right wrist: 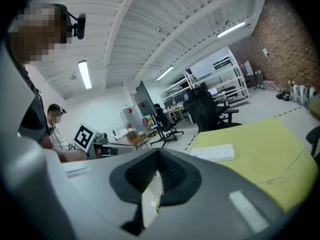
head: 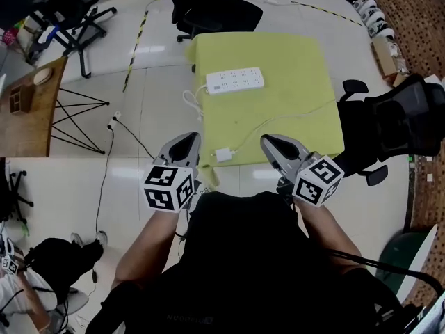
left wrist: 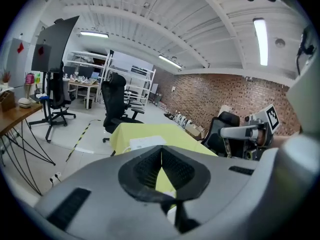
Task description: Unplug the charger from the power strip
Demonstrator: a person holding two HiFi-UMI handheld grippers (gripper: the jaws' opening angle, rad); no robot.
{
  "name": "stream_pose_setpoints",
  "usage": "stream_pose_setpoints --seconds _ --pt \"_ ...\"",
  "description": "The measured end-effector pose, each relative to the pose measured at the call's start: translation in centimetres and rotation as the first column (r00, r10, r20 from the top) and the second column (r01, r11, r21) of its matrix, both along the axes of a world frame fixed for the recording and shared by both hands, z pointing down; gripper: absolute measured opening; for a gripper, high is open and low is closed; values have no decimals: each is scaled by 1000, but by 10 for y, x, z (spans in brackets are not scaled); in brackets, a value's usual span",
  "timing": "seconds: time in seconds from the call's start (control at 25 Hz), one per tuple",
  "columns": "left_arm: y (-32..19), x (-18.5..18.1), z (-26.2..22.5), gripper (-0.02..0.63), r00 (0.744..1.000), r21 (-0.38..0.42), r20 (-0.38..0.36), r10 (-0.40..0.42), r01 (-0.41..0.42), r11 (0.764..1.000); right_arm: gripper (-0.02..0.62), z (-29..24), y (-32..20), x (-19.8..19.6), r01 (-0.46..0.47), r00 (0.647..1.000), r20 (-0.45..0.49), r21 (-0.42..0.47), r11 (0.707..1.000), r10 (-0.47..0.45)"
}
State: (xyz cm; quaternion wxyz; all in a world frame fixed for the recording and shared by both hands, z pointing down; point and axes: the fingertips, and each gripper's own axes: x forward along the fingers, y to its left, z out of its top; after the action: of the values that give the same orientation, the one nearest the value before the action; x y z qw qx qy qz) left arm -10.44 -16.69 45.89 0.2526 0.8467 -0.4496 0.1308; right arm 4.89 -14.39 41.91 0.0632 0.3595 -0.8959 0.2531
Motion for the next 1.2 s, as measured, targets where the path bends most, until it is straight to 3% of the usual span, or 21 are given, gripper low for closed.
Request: stream_pose_setpoints --seconds 0.12,0.24,0.4,0.6,0.8,1.04,1.2 --pt "14 2 -3 8 996 16 9 -89 89 996 2 -1 12 19 41 999 -15 21 999 -41" --pt "40 15 -14 8 978 36 -14 -207 207 978 2 -6 27 43 109 994 -11 50 993 -109" --pt "90 62 -24 8 955 50 -49 -294 296 954 2 -7 65 85 181 983 6 67 981 -182" --pt "142 137 -10 8 953 35 -46 -299 301 953 2 -2 111 147 197 978 49 96 976 -202" --pt "193 189 -13 8 965 5 -20 -262 263 965 2 -1 140 179 198 974 98 71 978 -204" --pt "214 184 -26 8 960 5 51 -277 277 961 2 -12 155 179 204 963 157 98 974 -218" --pt "216 184 -38 8 968 34 63 -244 242 970 2 -18 165 178 189 968 148 111 976 -205"
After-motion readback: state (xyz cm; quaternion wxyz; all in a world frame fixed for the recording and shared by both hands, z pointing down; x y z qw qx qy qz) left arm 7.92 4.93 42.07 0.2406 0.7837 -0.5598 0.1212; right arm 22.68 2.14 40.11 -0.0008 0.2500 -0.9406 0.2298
